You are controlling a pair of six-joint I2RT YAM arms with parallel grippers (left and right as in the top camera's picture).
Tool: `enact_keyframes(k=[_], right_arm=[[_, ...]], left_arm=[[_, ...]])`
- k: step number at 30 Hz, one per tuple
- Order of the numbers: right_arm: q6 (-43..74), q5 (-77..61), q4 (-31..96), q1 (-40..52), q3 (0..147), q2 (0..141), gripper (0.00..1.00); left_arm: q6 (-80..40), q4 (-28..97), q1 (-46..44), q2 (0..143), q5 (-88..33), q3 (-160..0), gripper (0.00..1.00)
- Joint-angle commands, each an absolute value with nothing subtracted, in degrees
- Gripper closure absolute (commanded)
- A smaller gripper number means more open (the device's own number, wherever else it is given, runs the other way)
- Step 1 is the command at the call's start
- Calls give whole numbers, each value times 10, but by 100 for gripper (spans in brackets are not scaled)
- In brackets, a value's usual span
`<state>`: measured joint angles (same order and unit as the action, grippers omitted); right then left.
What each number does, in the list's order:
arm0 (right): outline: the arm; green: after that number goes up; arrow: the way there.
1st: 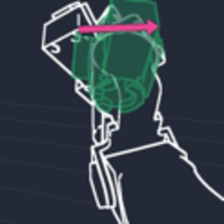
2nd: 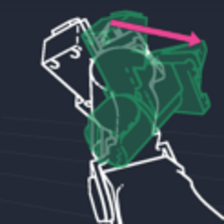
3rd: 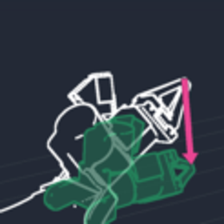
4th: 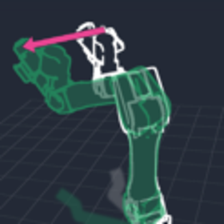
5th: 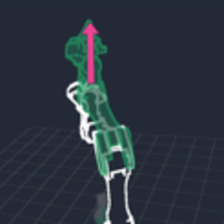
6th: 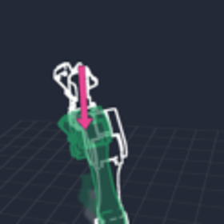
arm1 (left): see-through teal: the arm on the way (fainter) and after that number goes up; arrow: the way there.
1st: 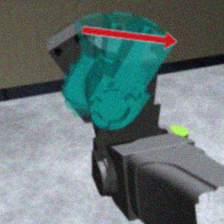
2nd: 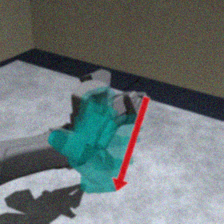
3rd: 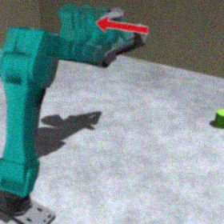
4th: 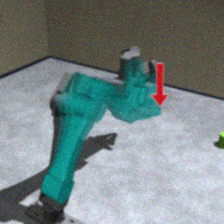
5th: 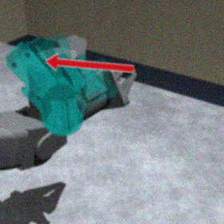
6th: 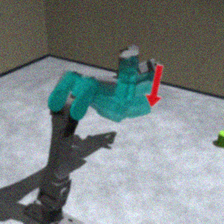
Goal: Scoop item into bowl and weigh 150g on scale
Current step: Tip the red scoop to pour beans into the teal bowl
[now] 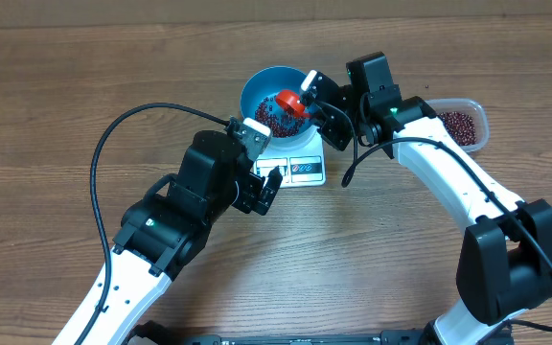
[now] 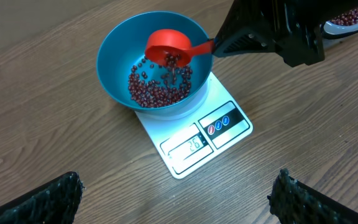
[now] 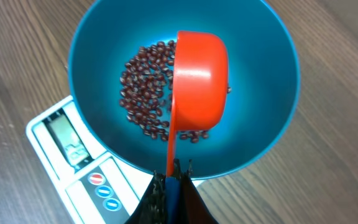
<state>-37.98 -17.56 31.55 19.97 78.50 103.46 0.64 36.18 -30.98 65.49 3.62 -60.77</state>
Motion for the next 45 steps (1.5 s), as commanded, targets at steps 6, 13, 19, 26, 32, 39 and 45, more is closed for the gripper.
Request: enact_keyframes(k=[6, 13, 19, 26, 32, 39, 45], right_arm=[[-434, -155, 316, 200, 803, 1036, 96], [-416, -155, 334, 202, 803, 1036, 96], [-403, -156, 349, 202, 803, 1036, 96], [-403, -157, 371, 202, 803, 1036, 96], [-403, -157, 381, 202, 803, 1036, 96], [-403, -157, 394, 202, 803, 1036, 96], [-398, -163, 386, 202, 803, 1036, 96]], left_arm=[[17, 361, -308, 656, 36, -606, 0], [17, 361, -308, 656, 35, -606, 0], [17, 361, -308, 656, 35, -606, 0], [17, 361, -308, 656, 35, -606, 0], [17, 361, -308, 656, 35, -606, 0], [17, 361, -308, 656, 35, -606, 0], [17, 361, -308, 656, 35, -606, 0]])
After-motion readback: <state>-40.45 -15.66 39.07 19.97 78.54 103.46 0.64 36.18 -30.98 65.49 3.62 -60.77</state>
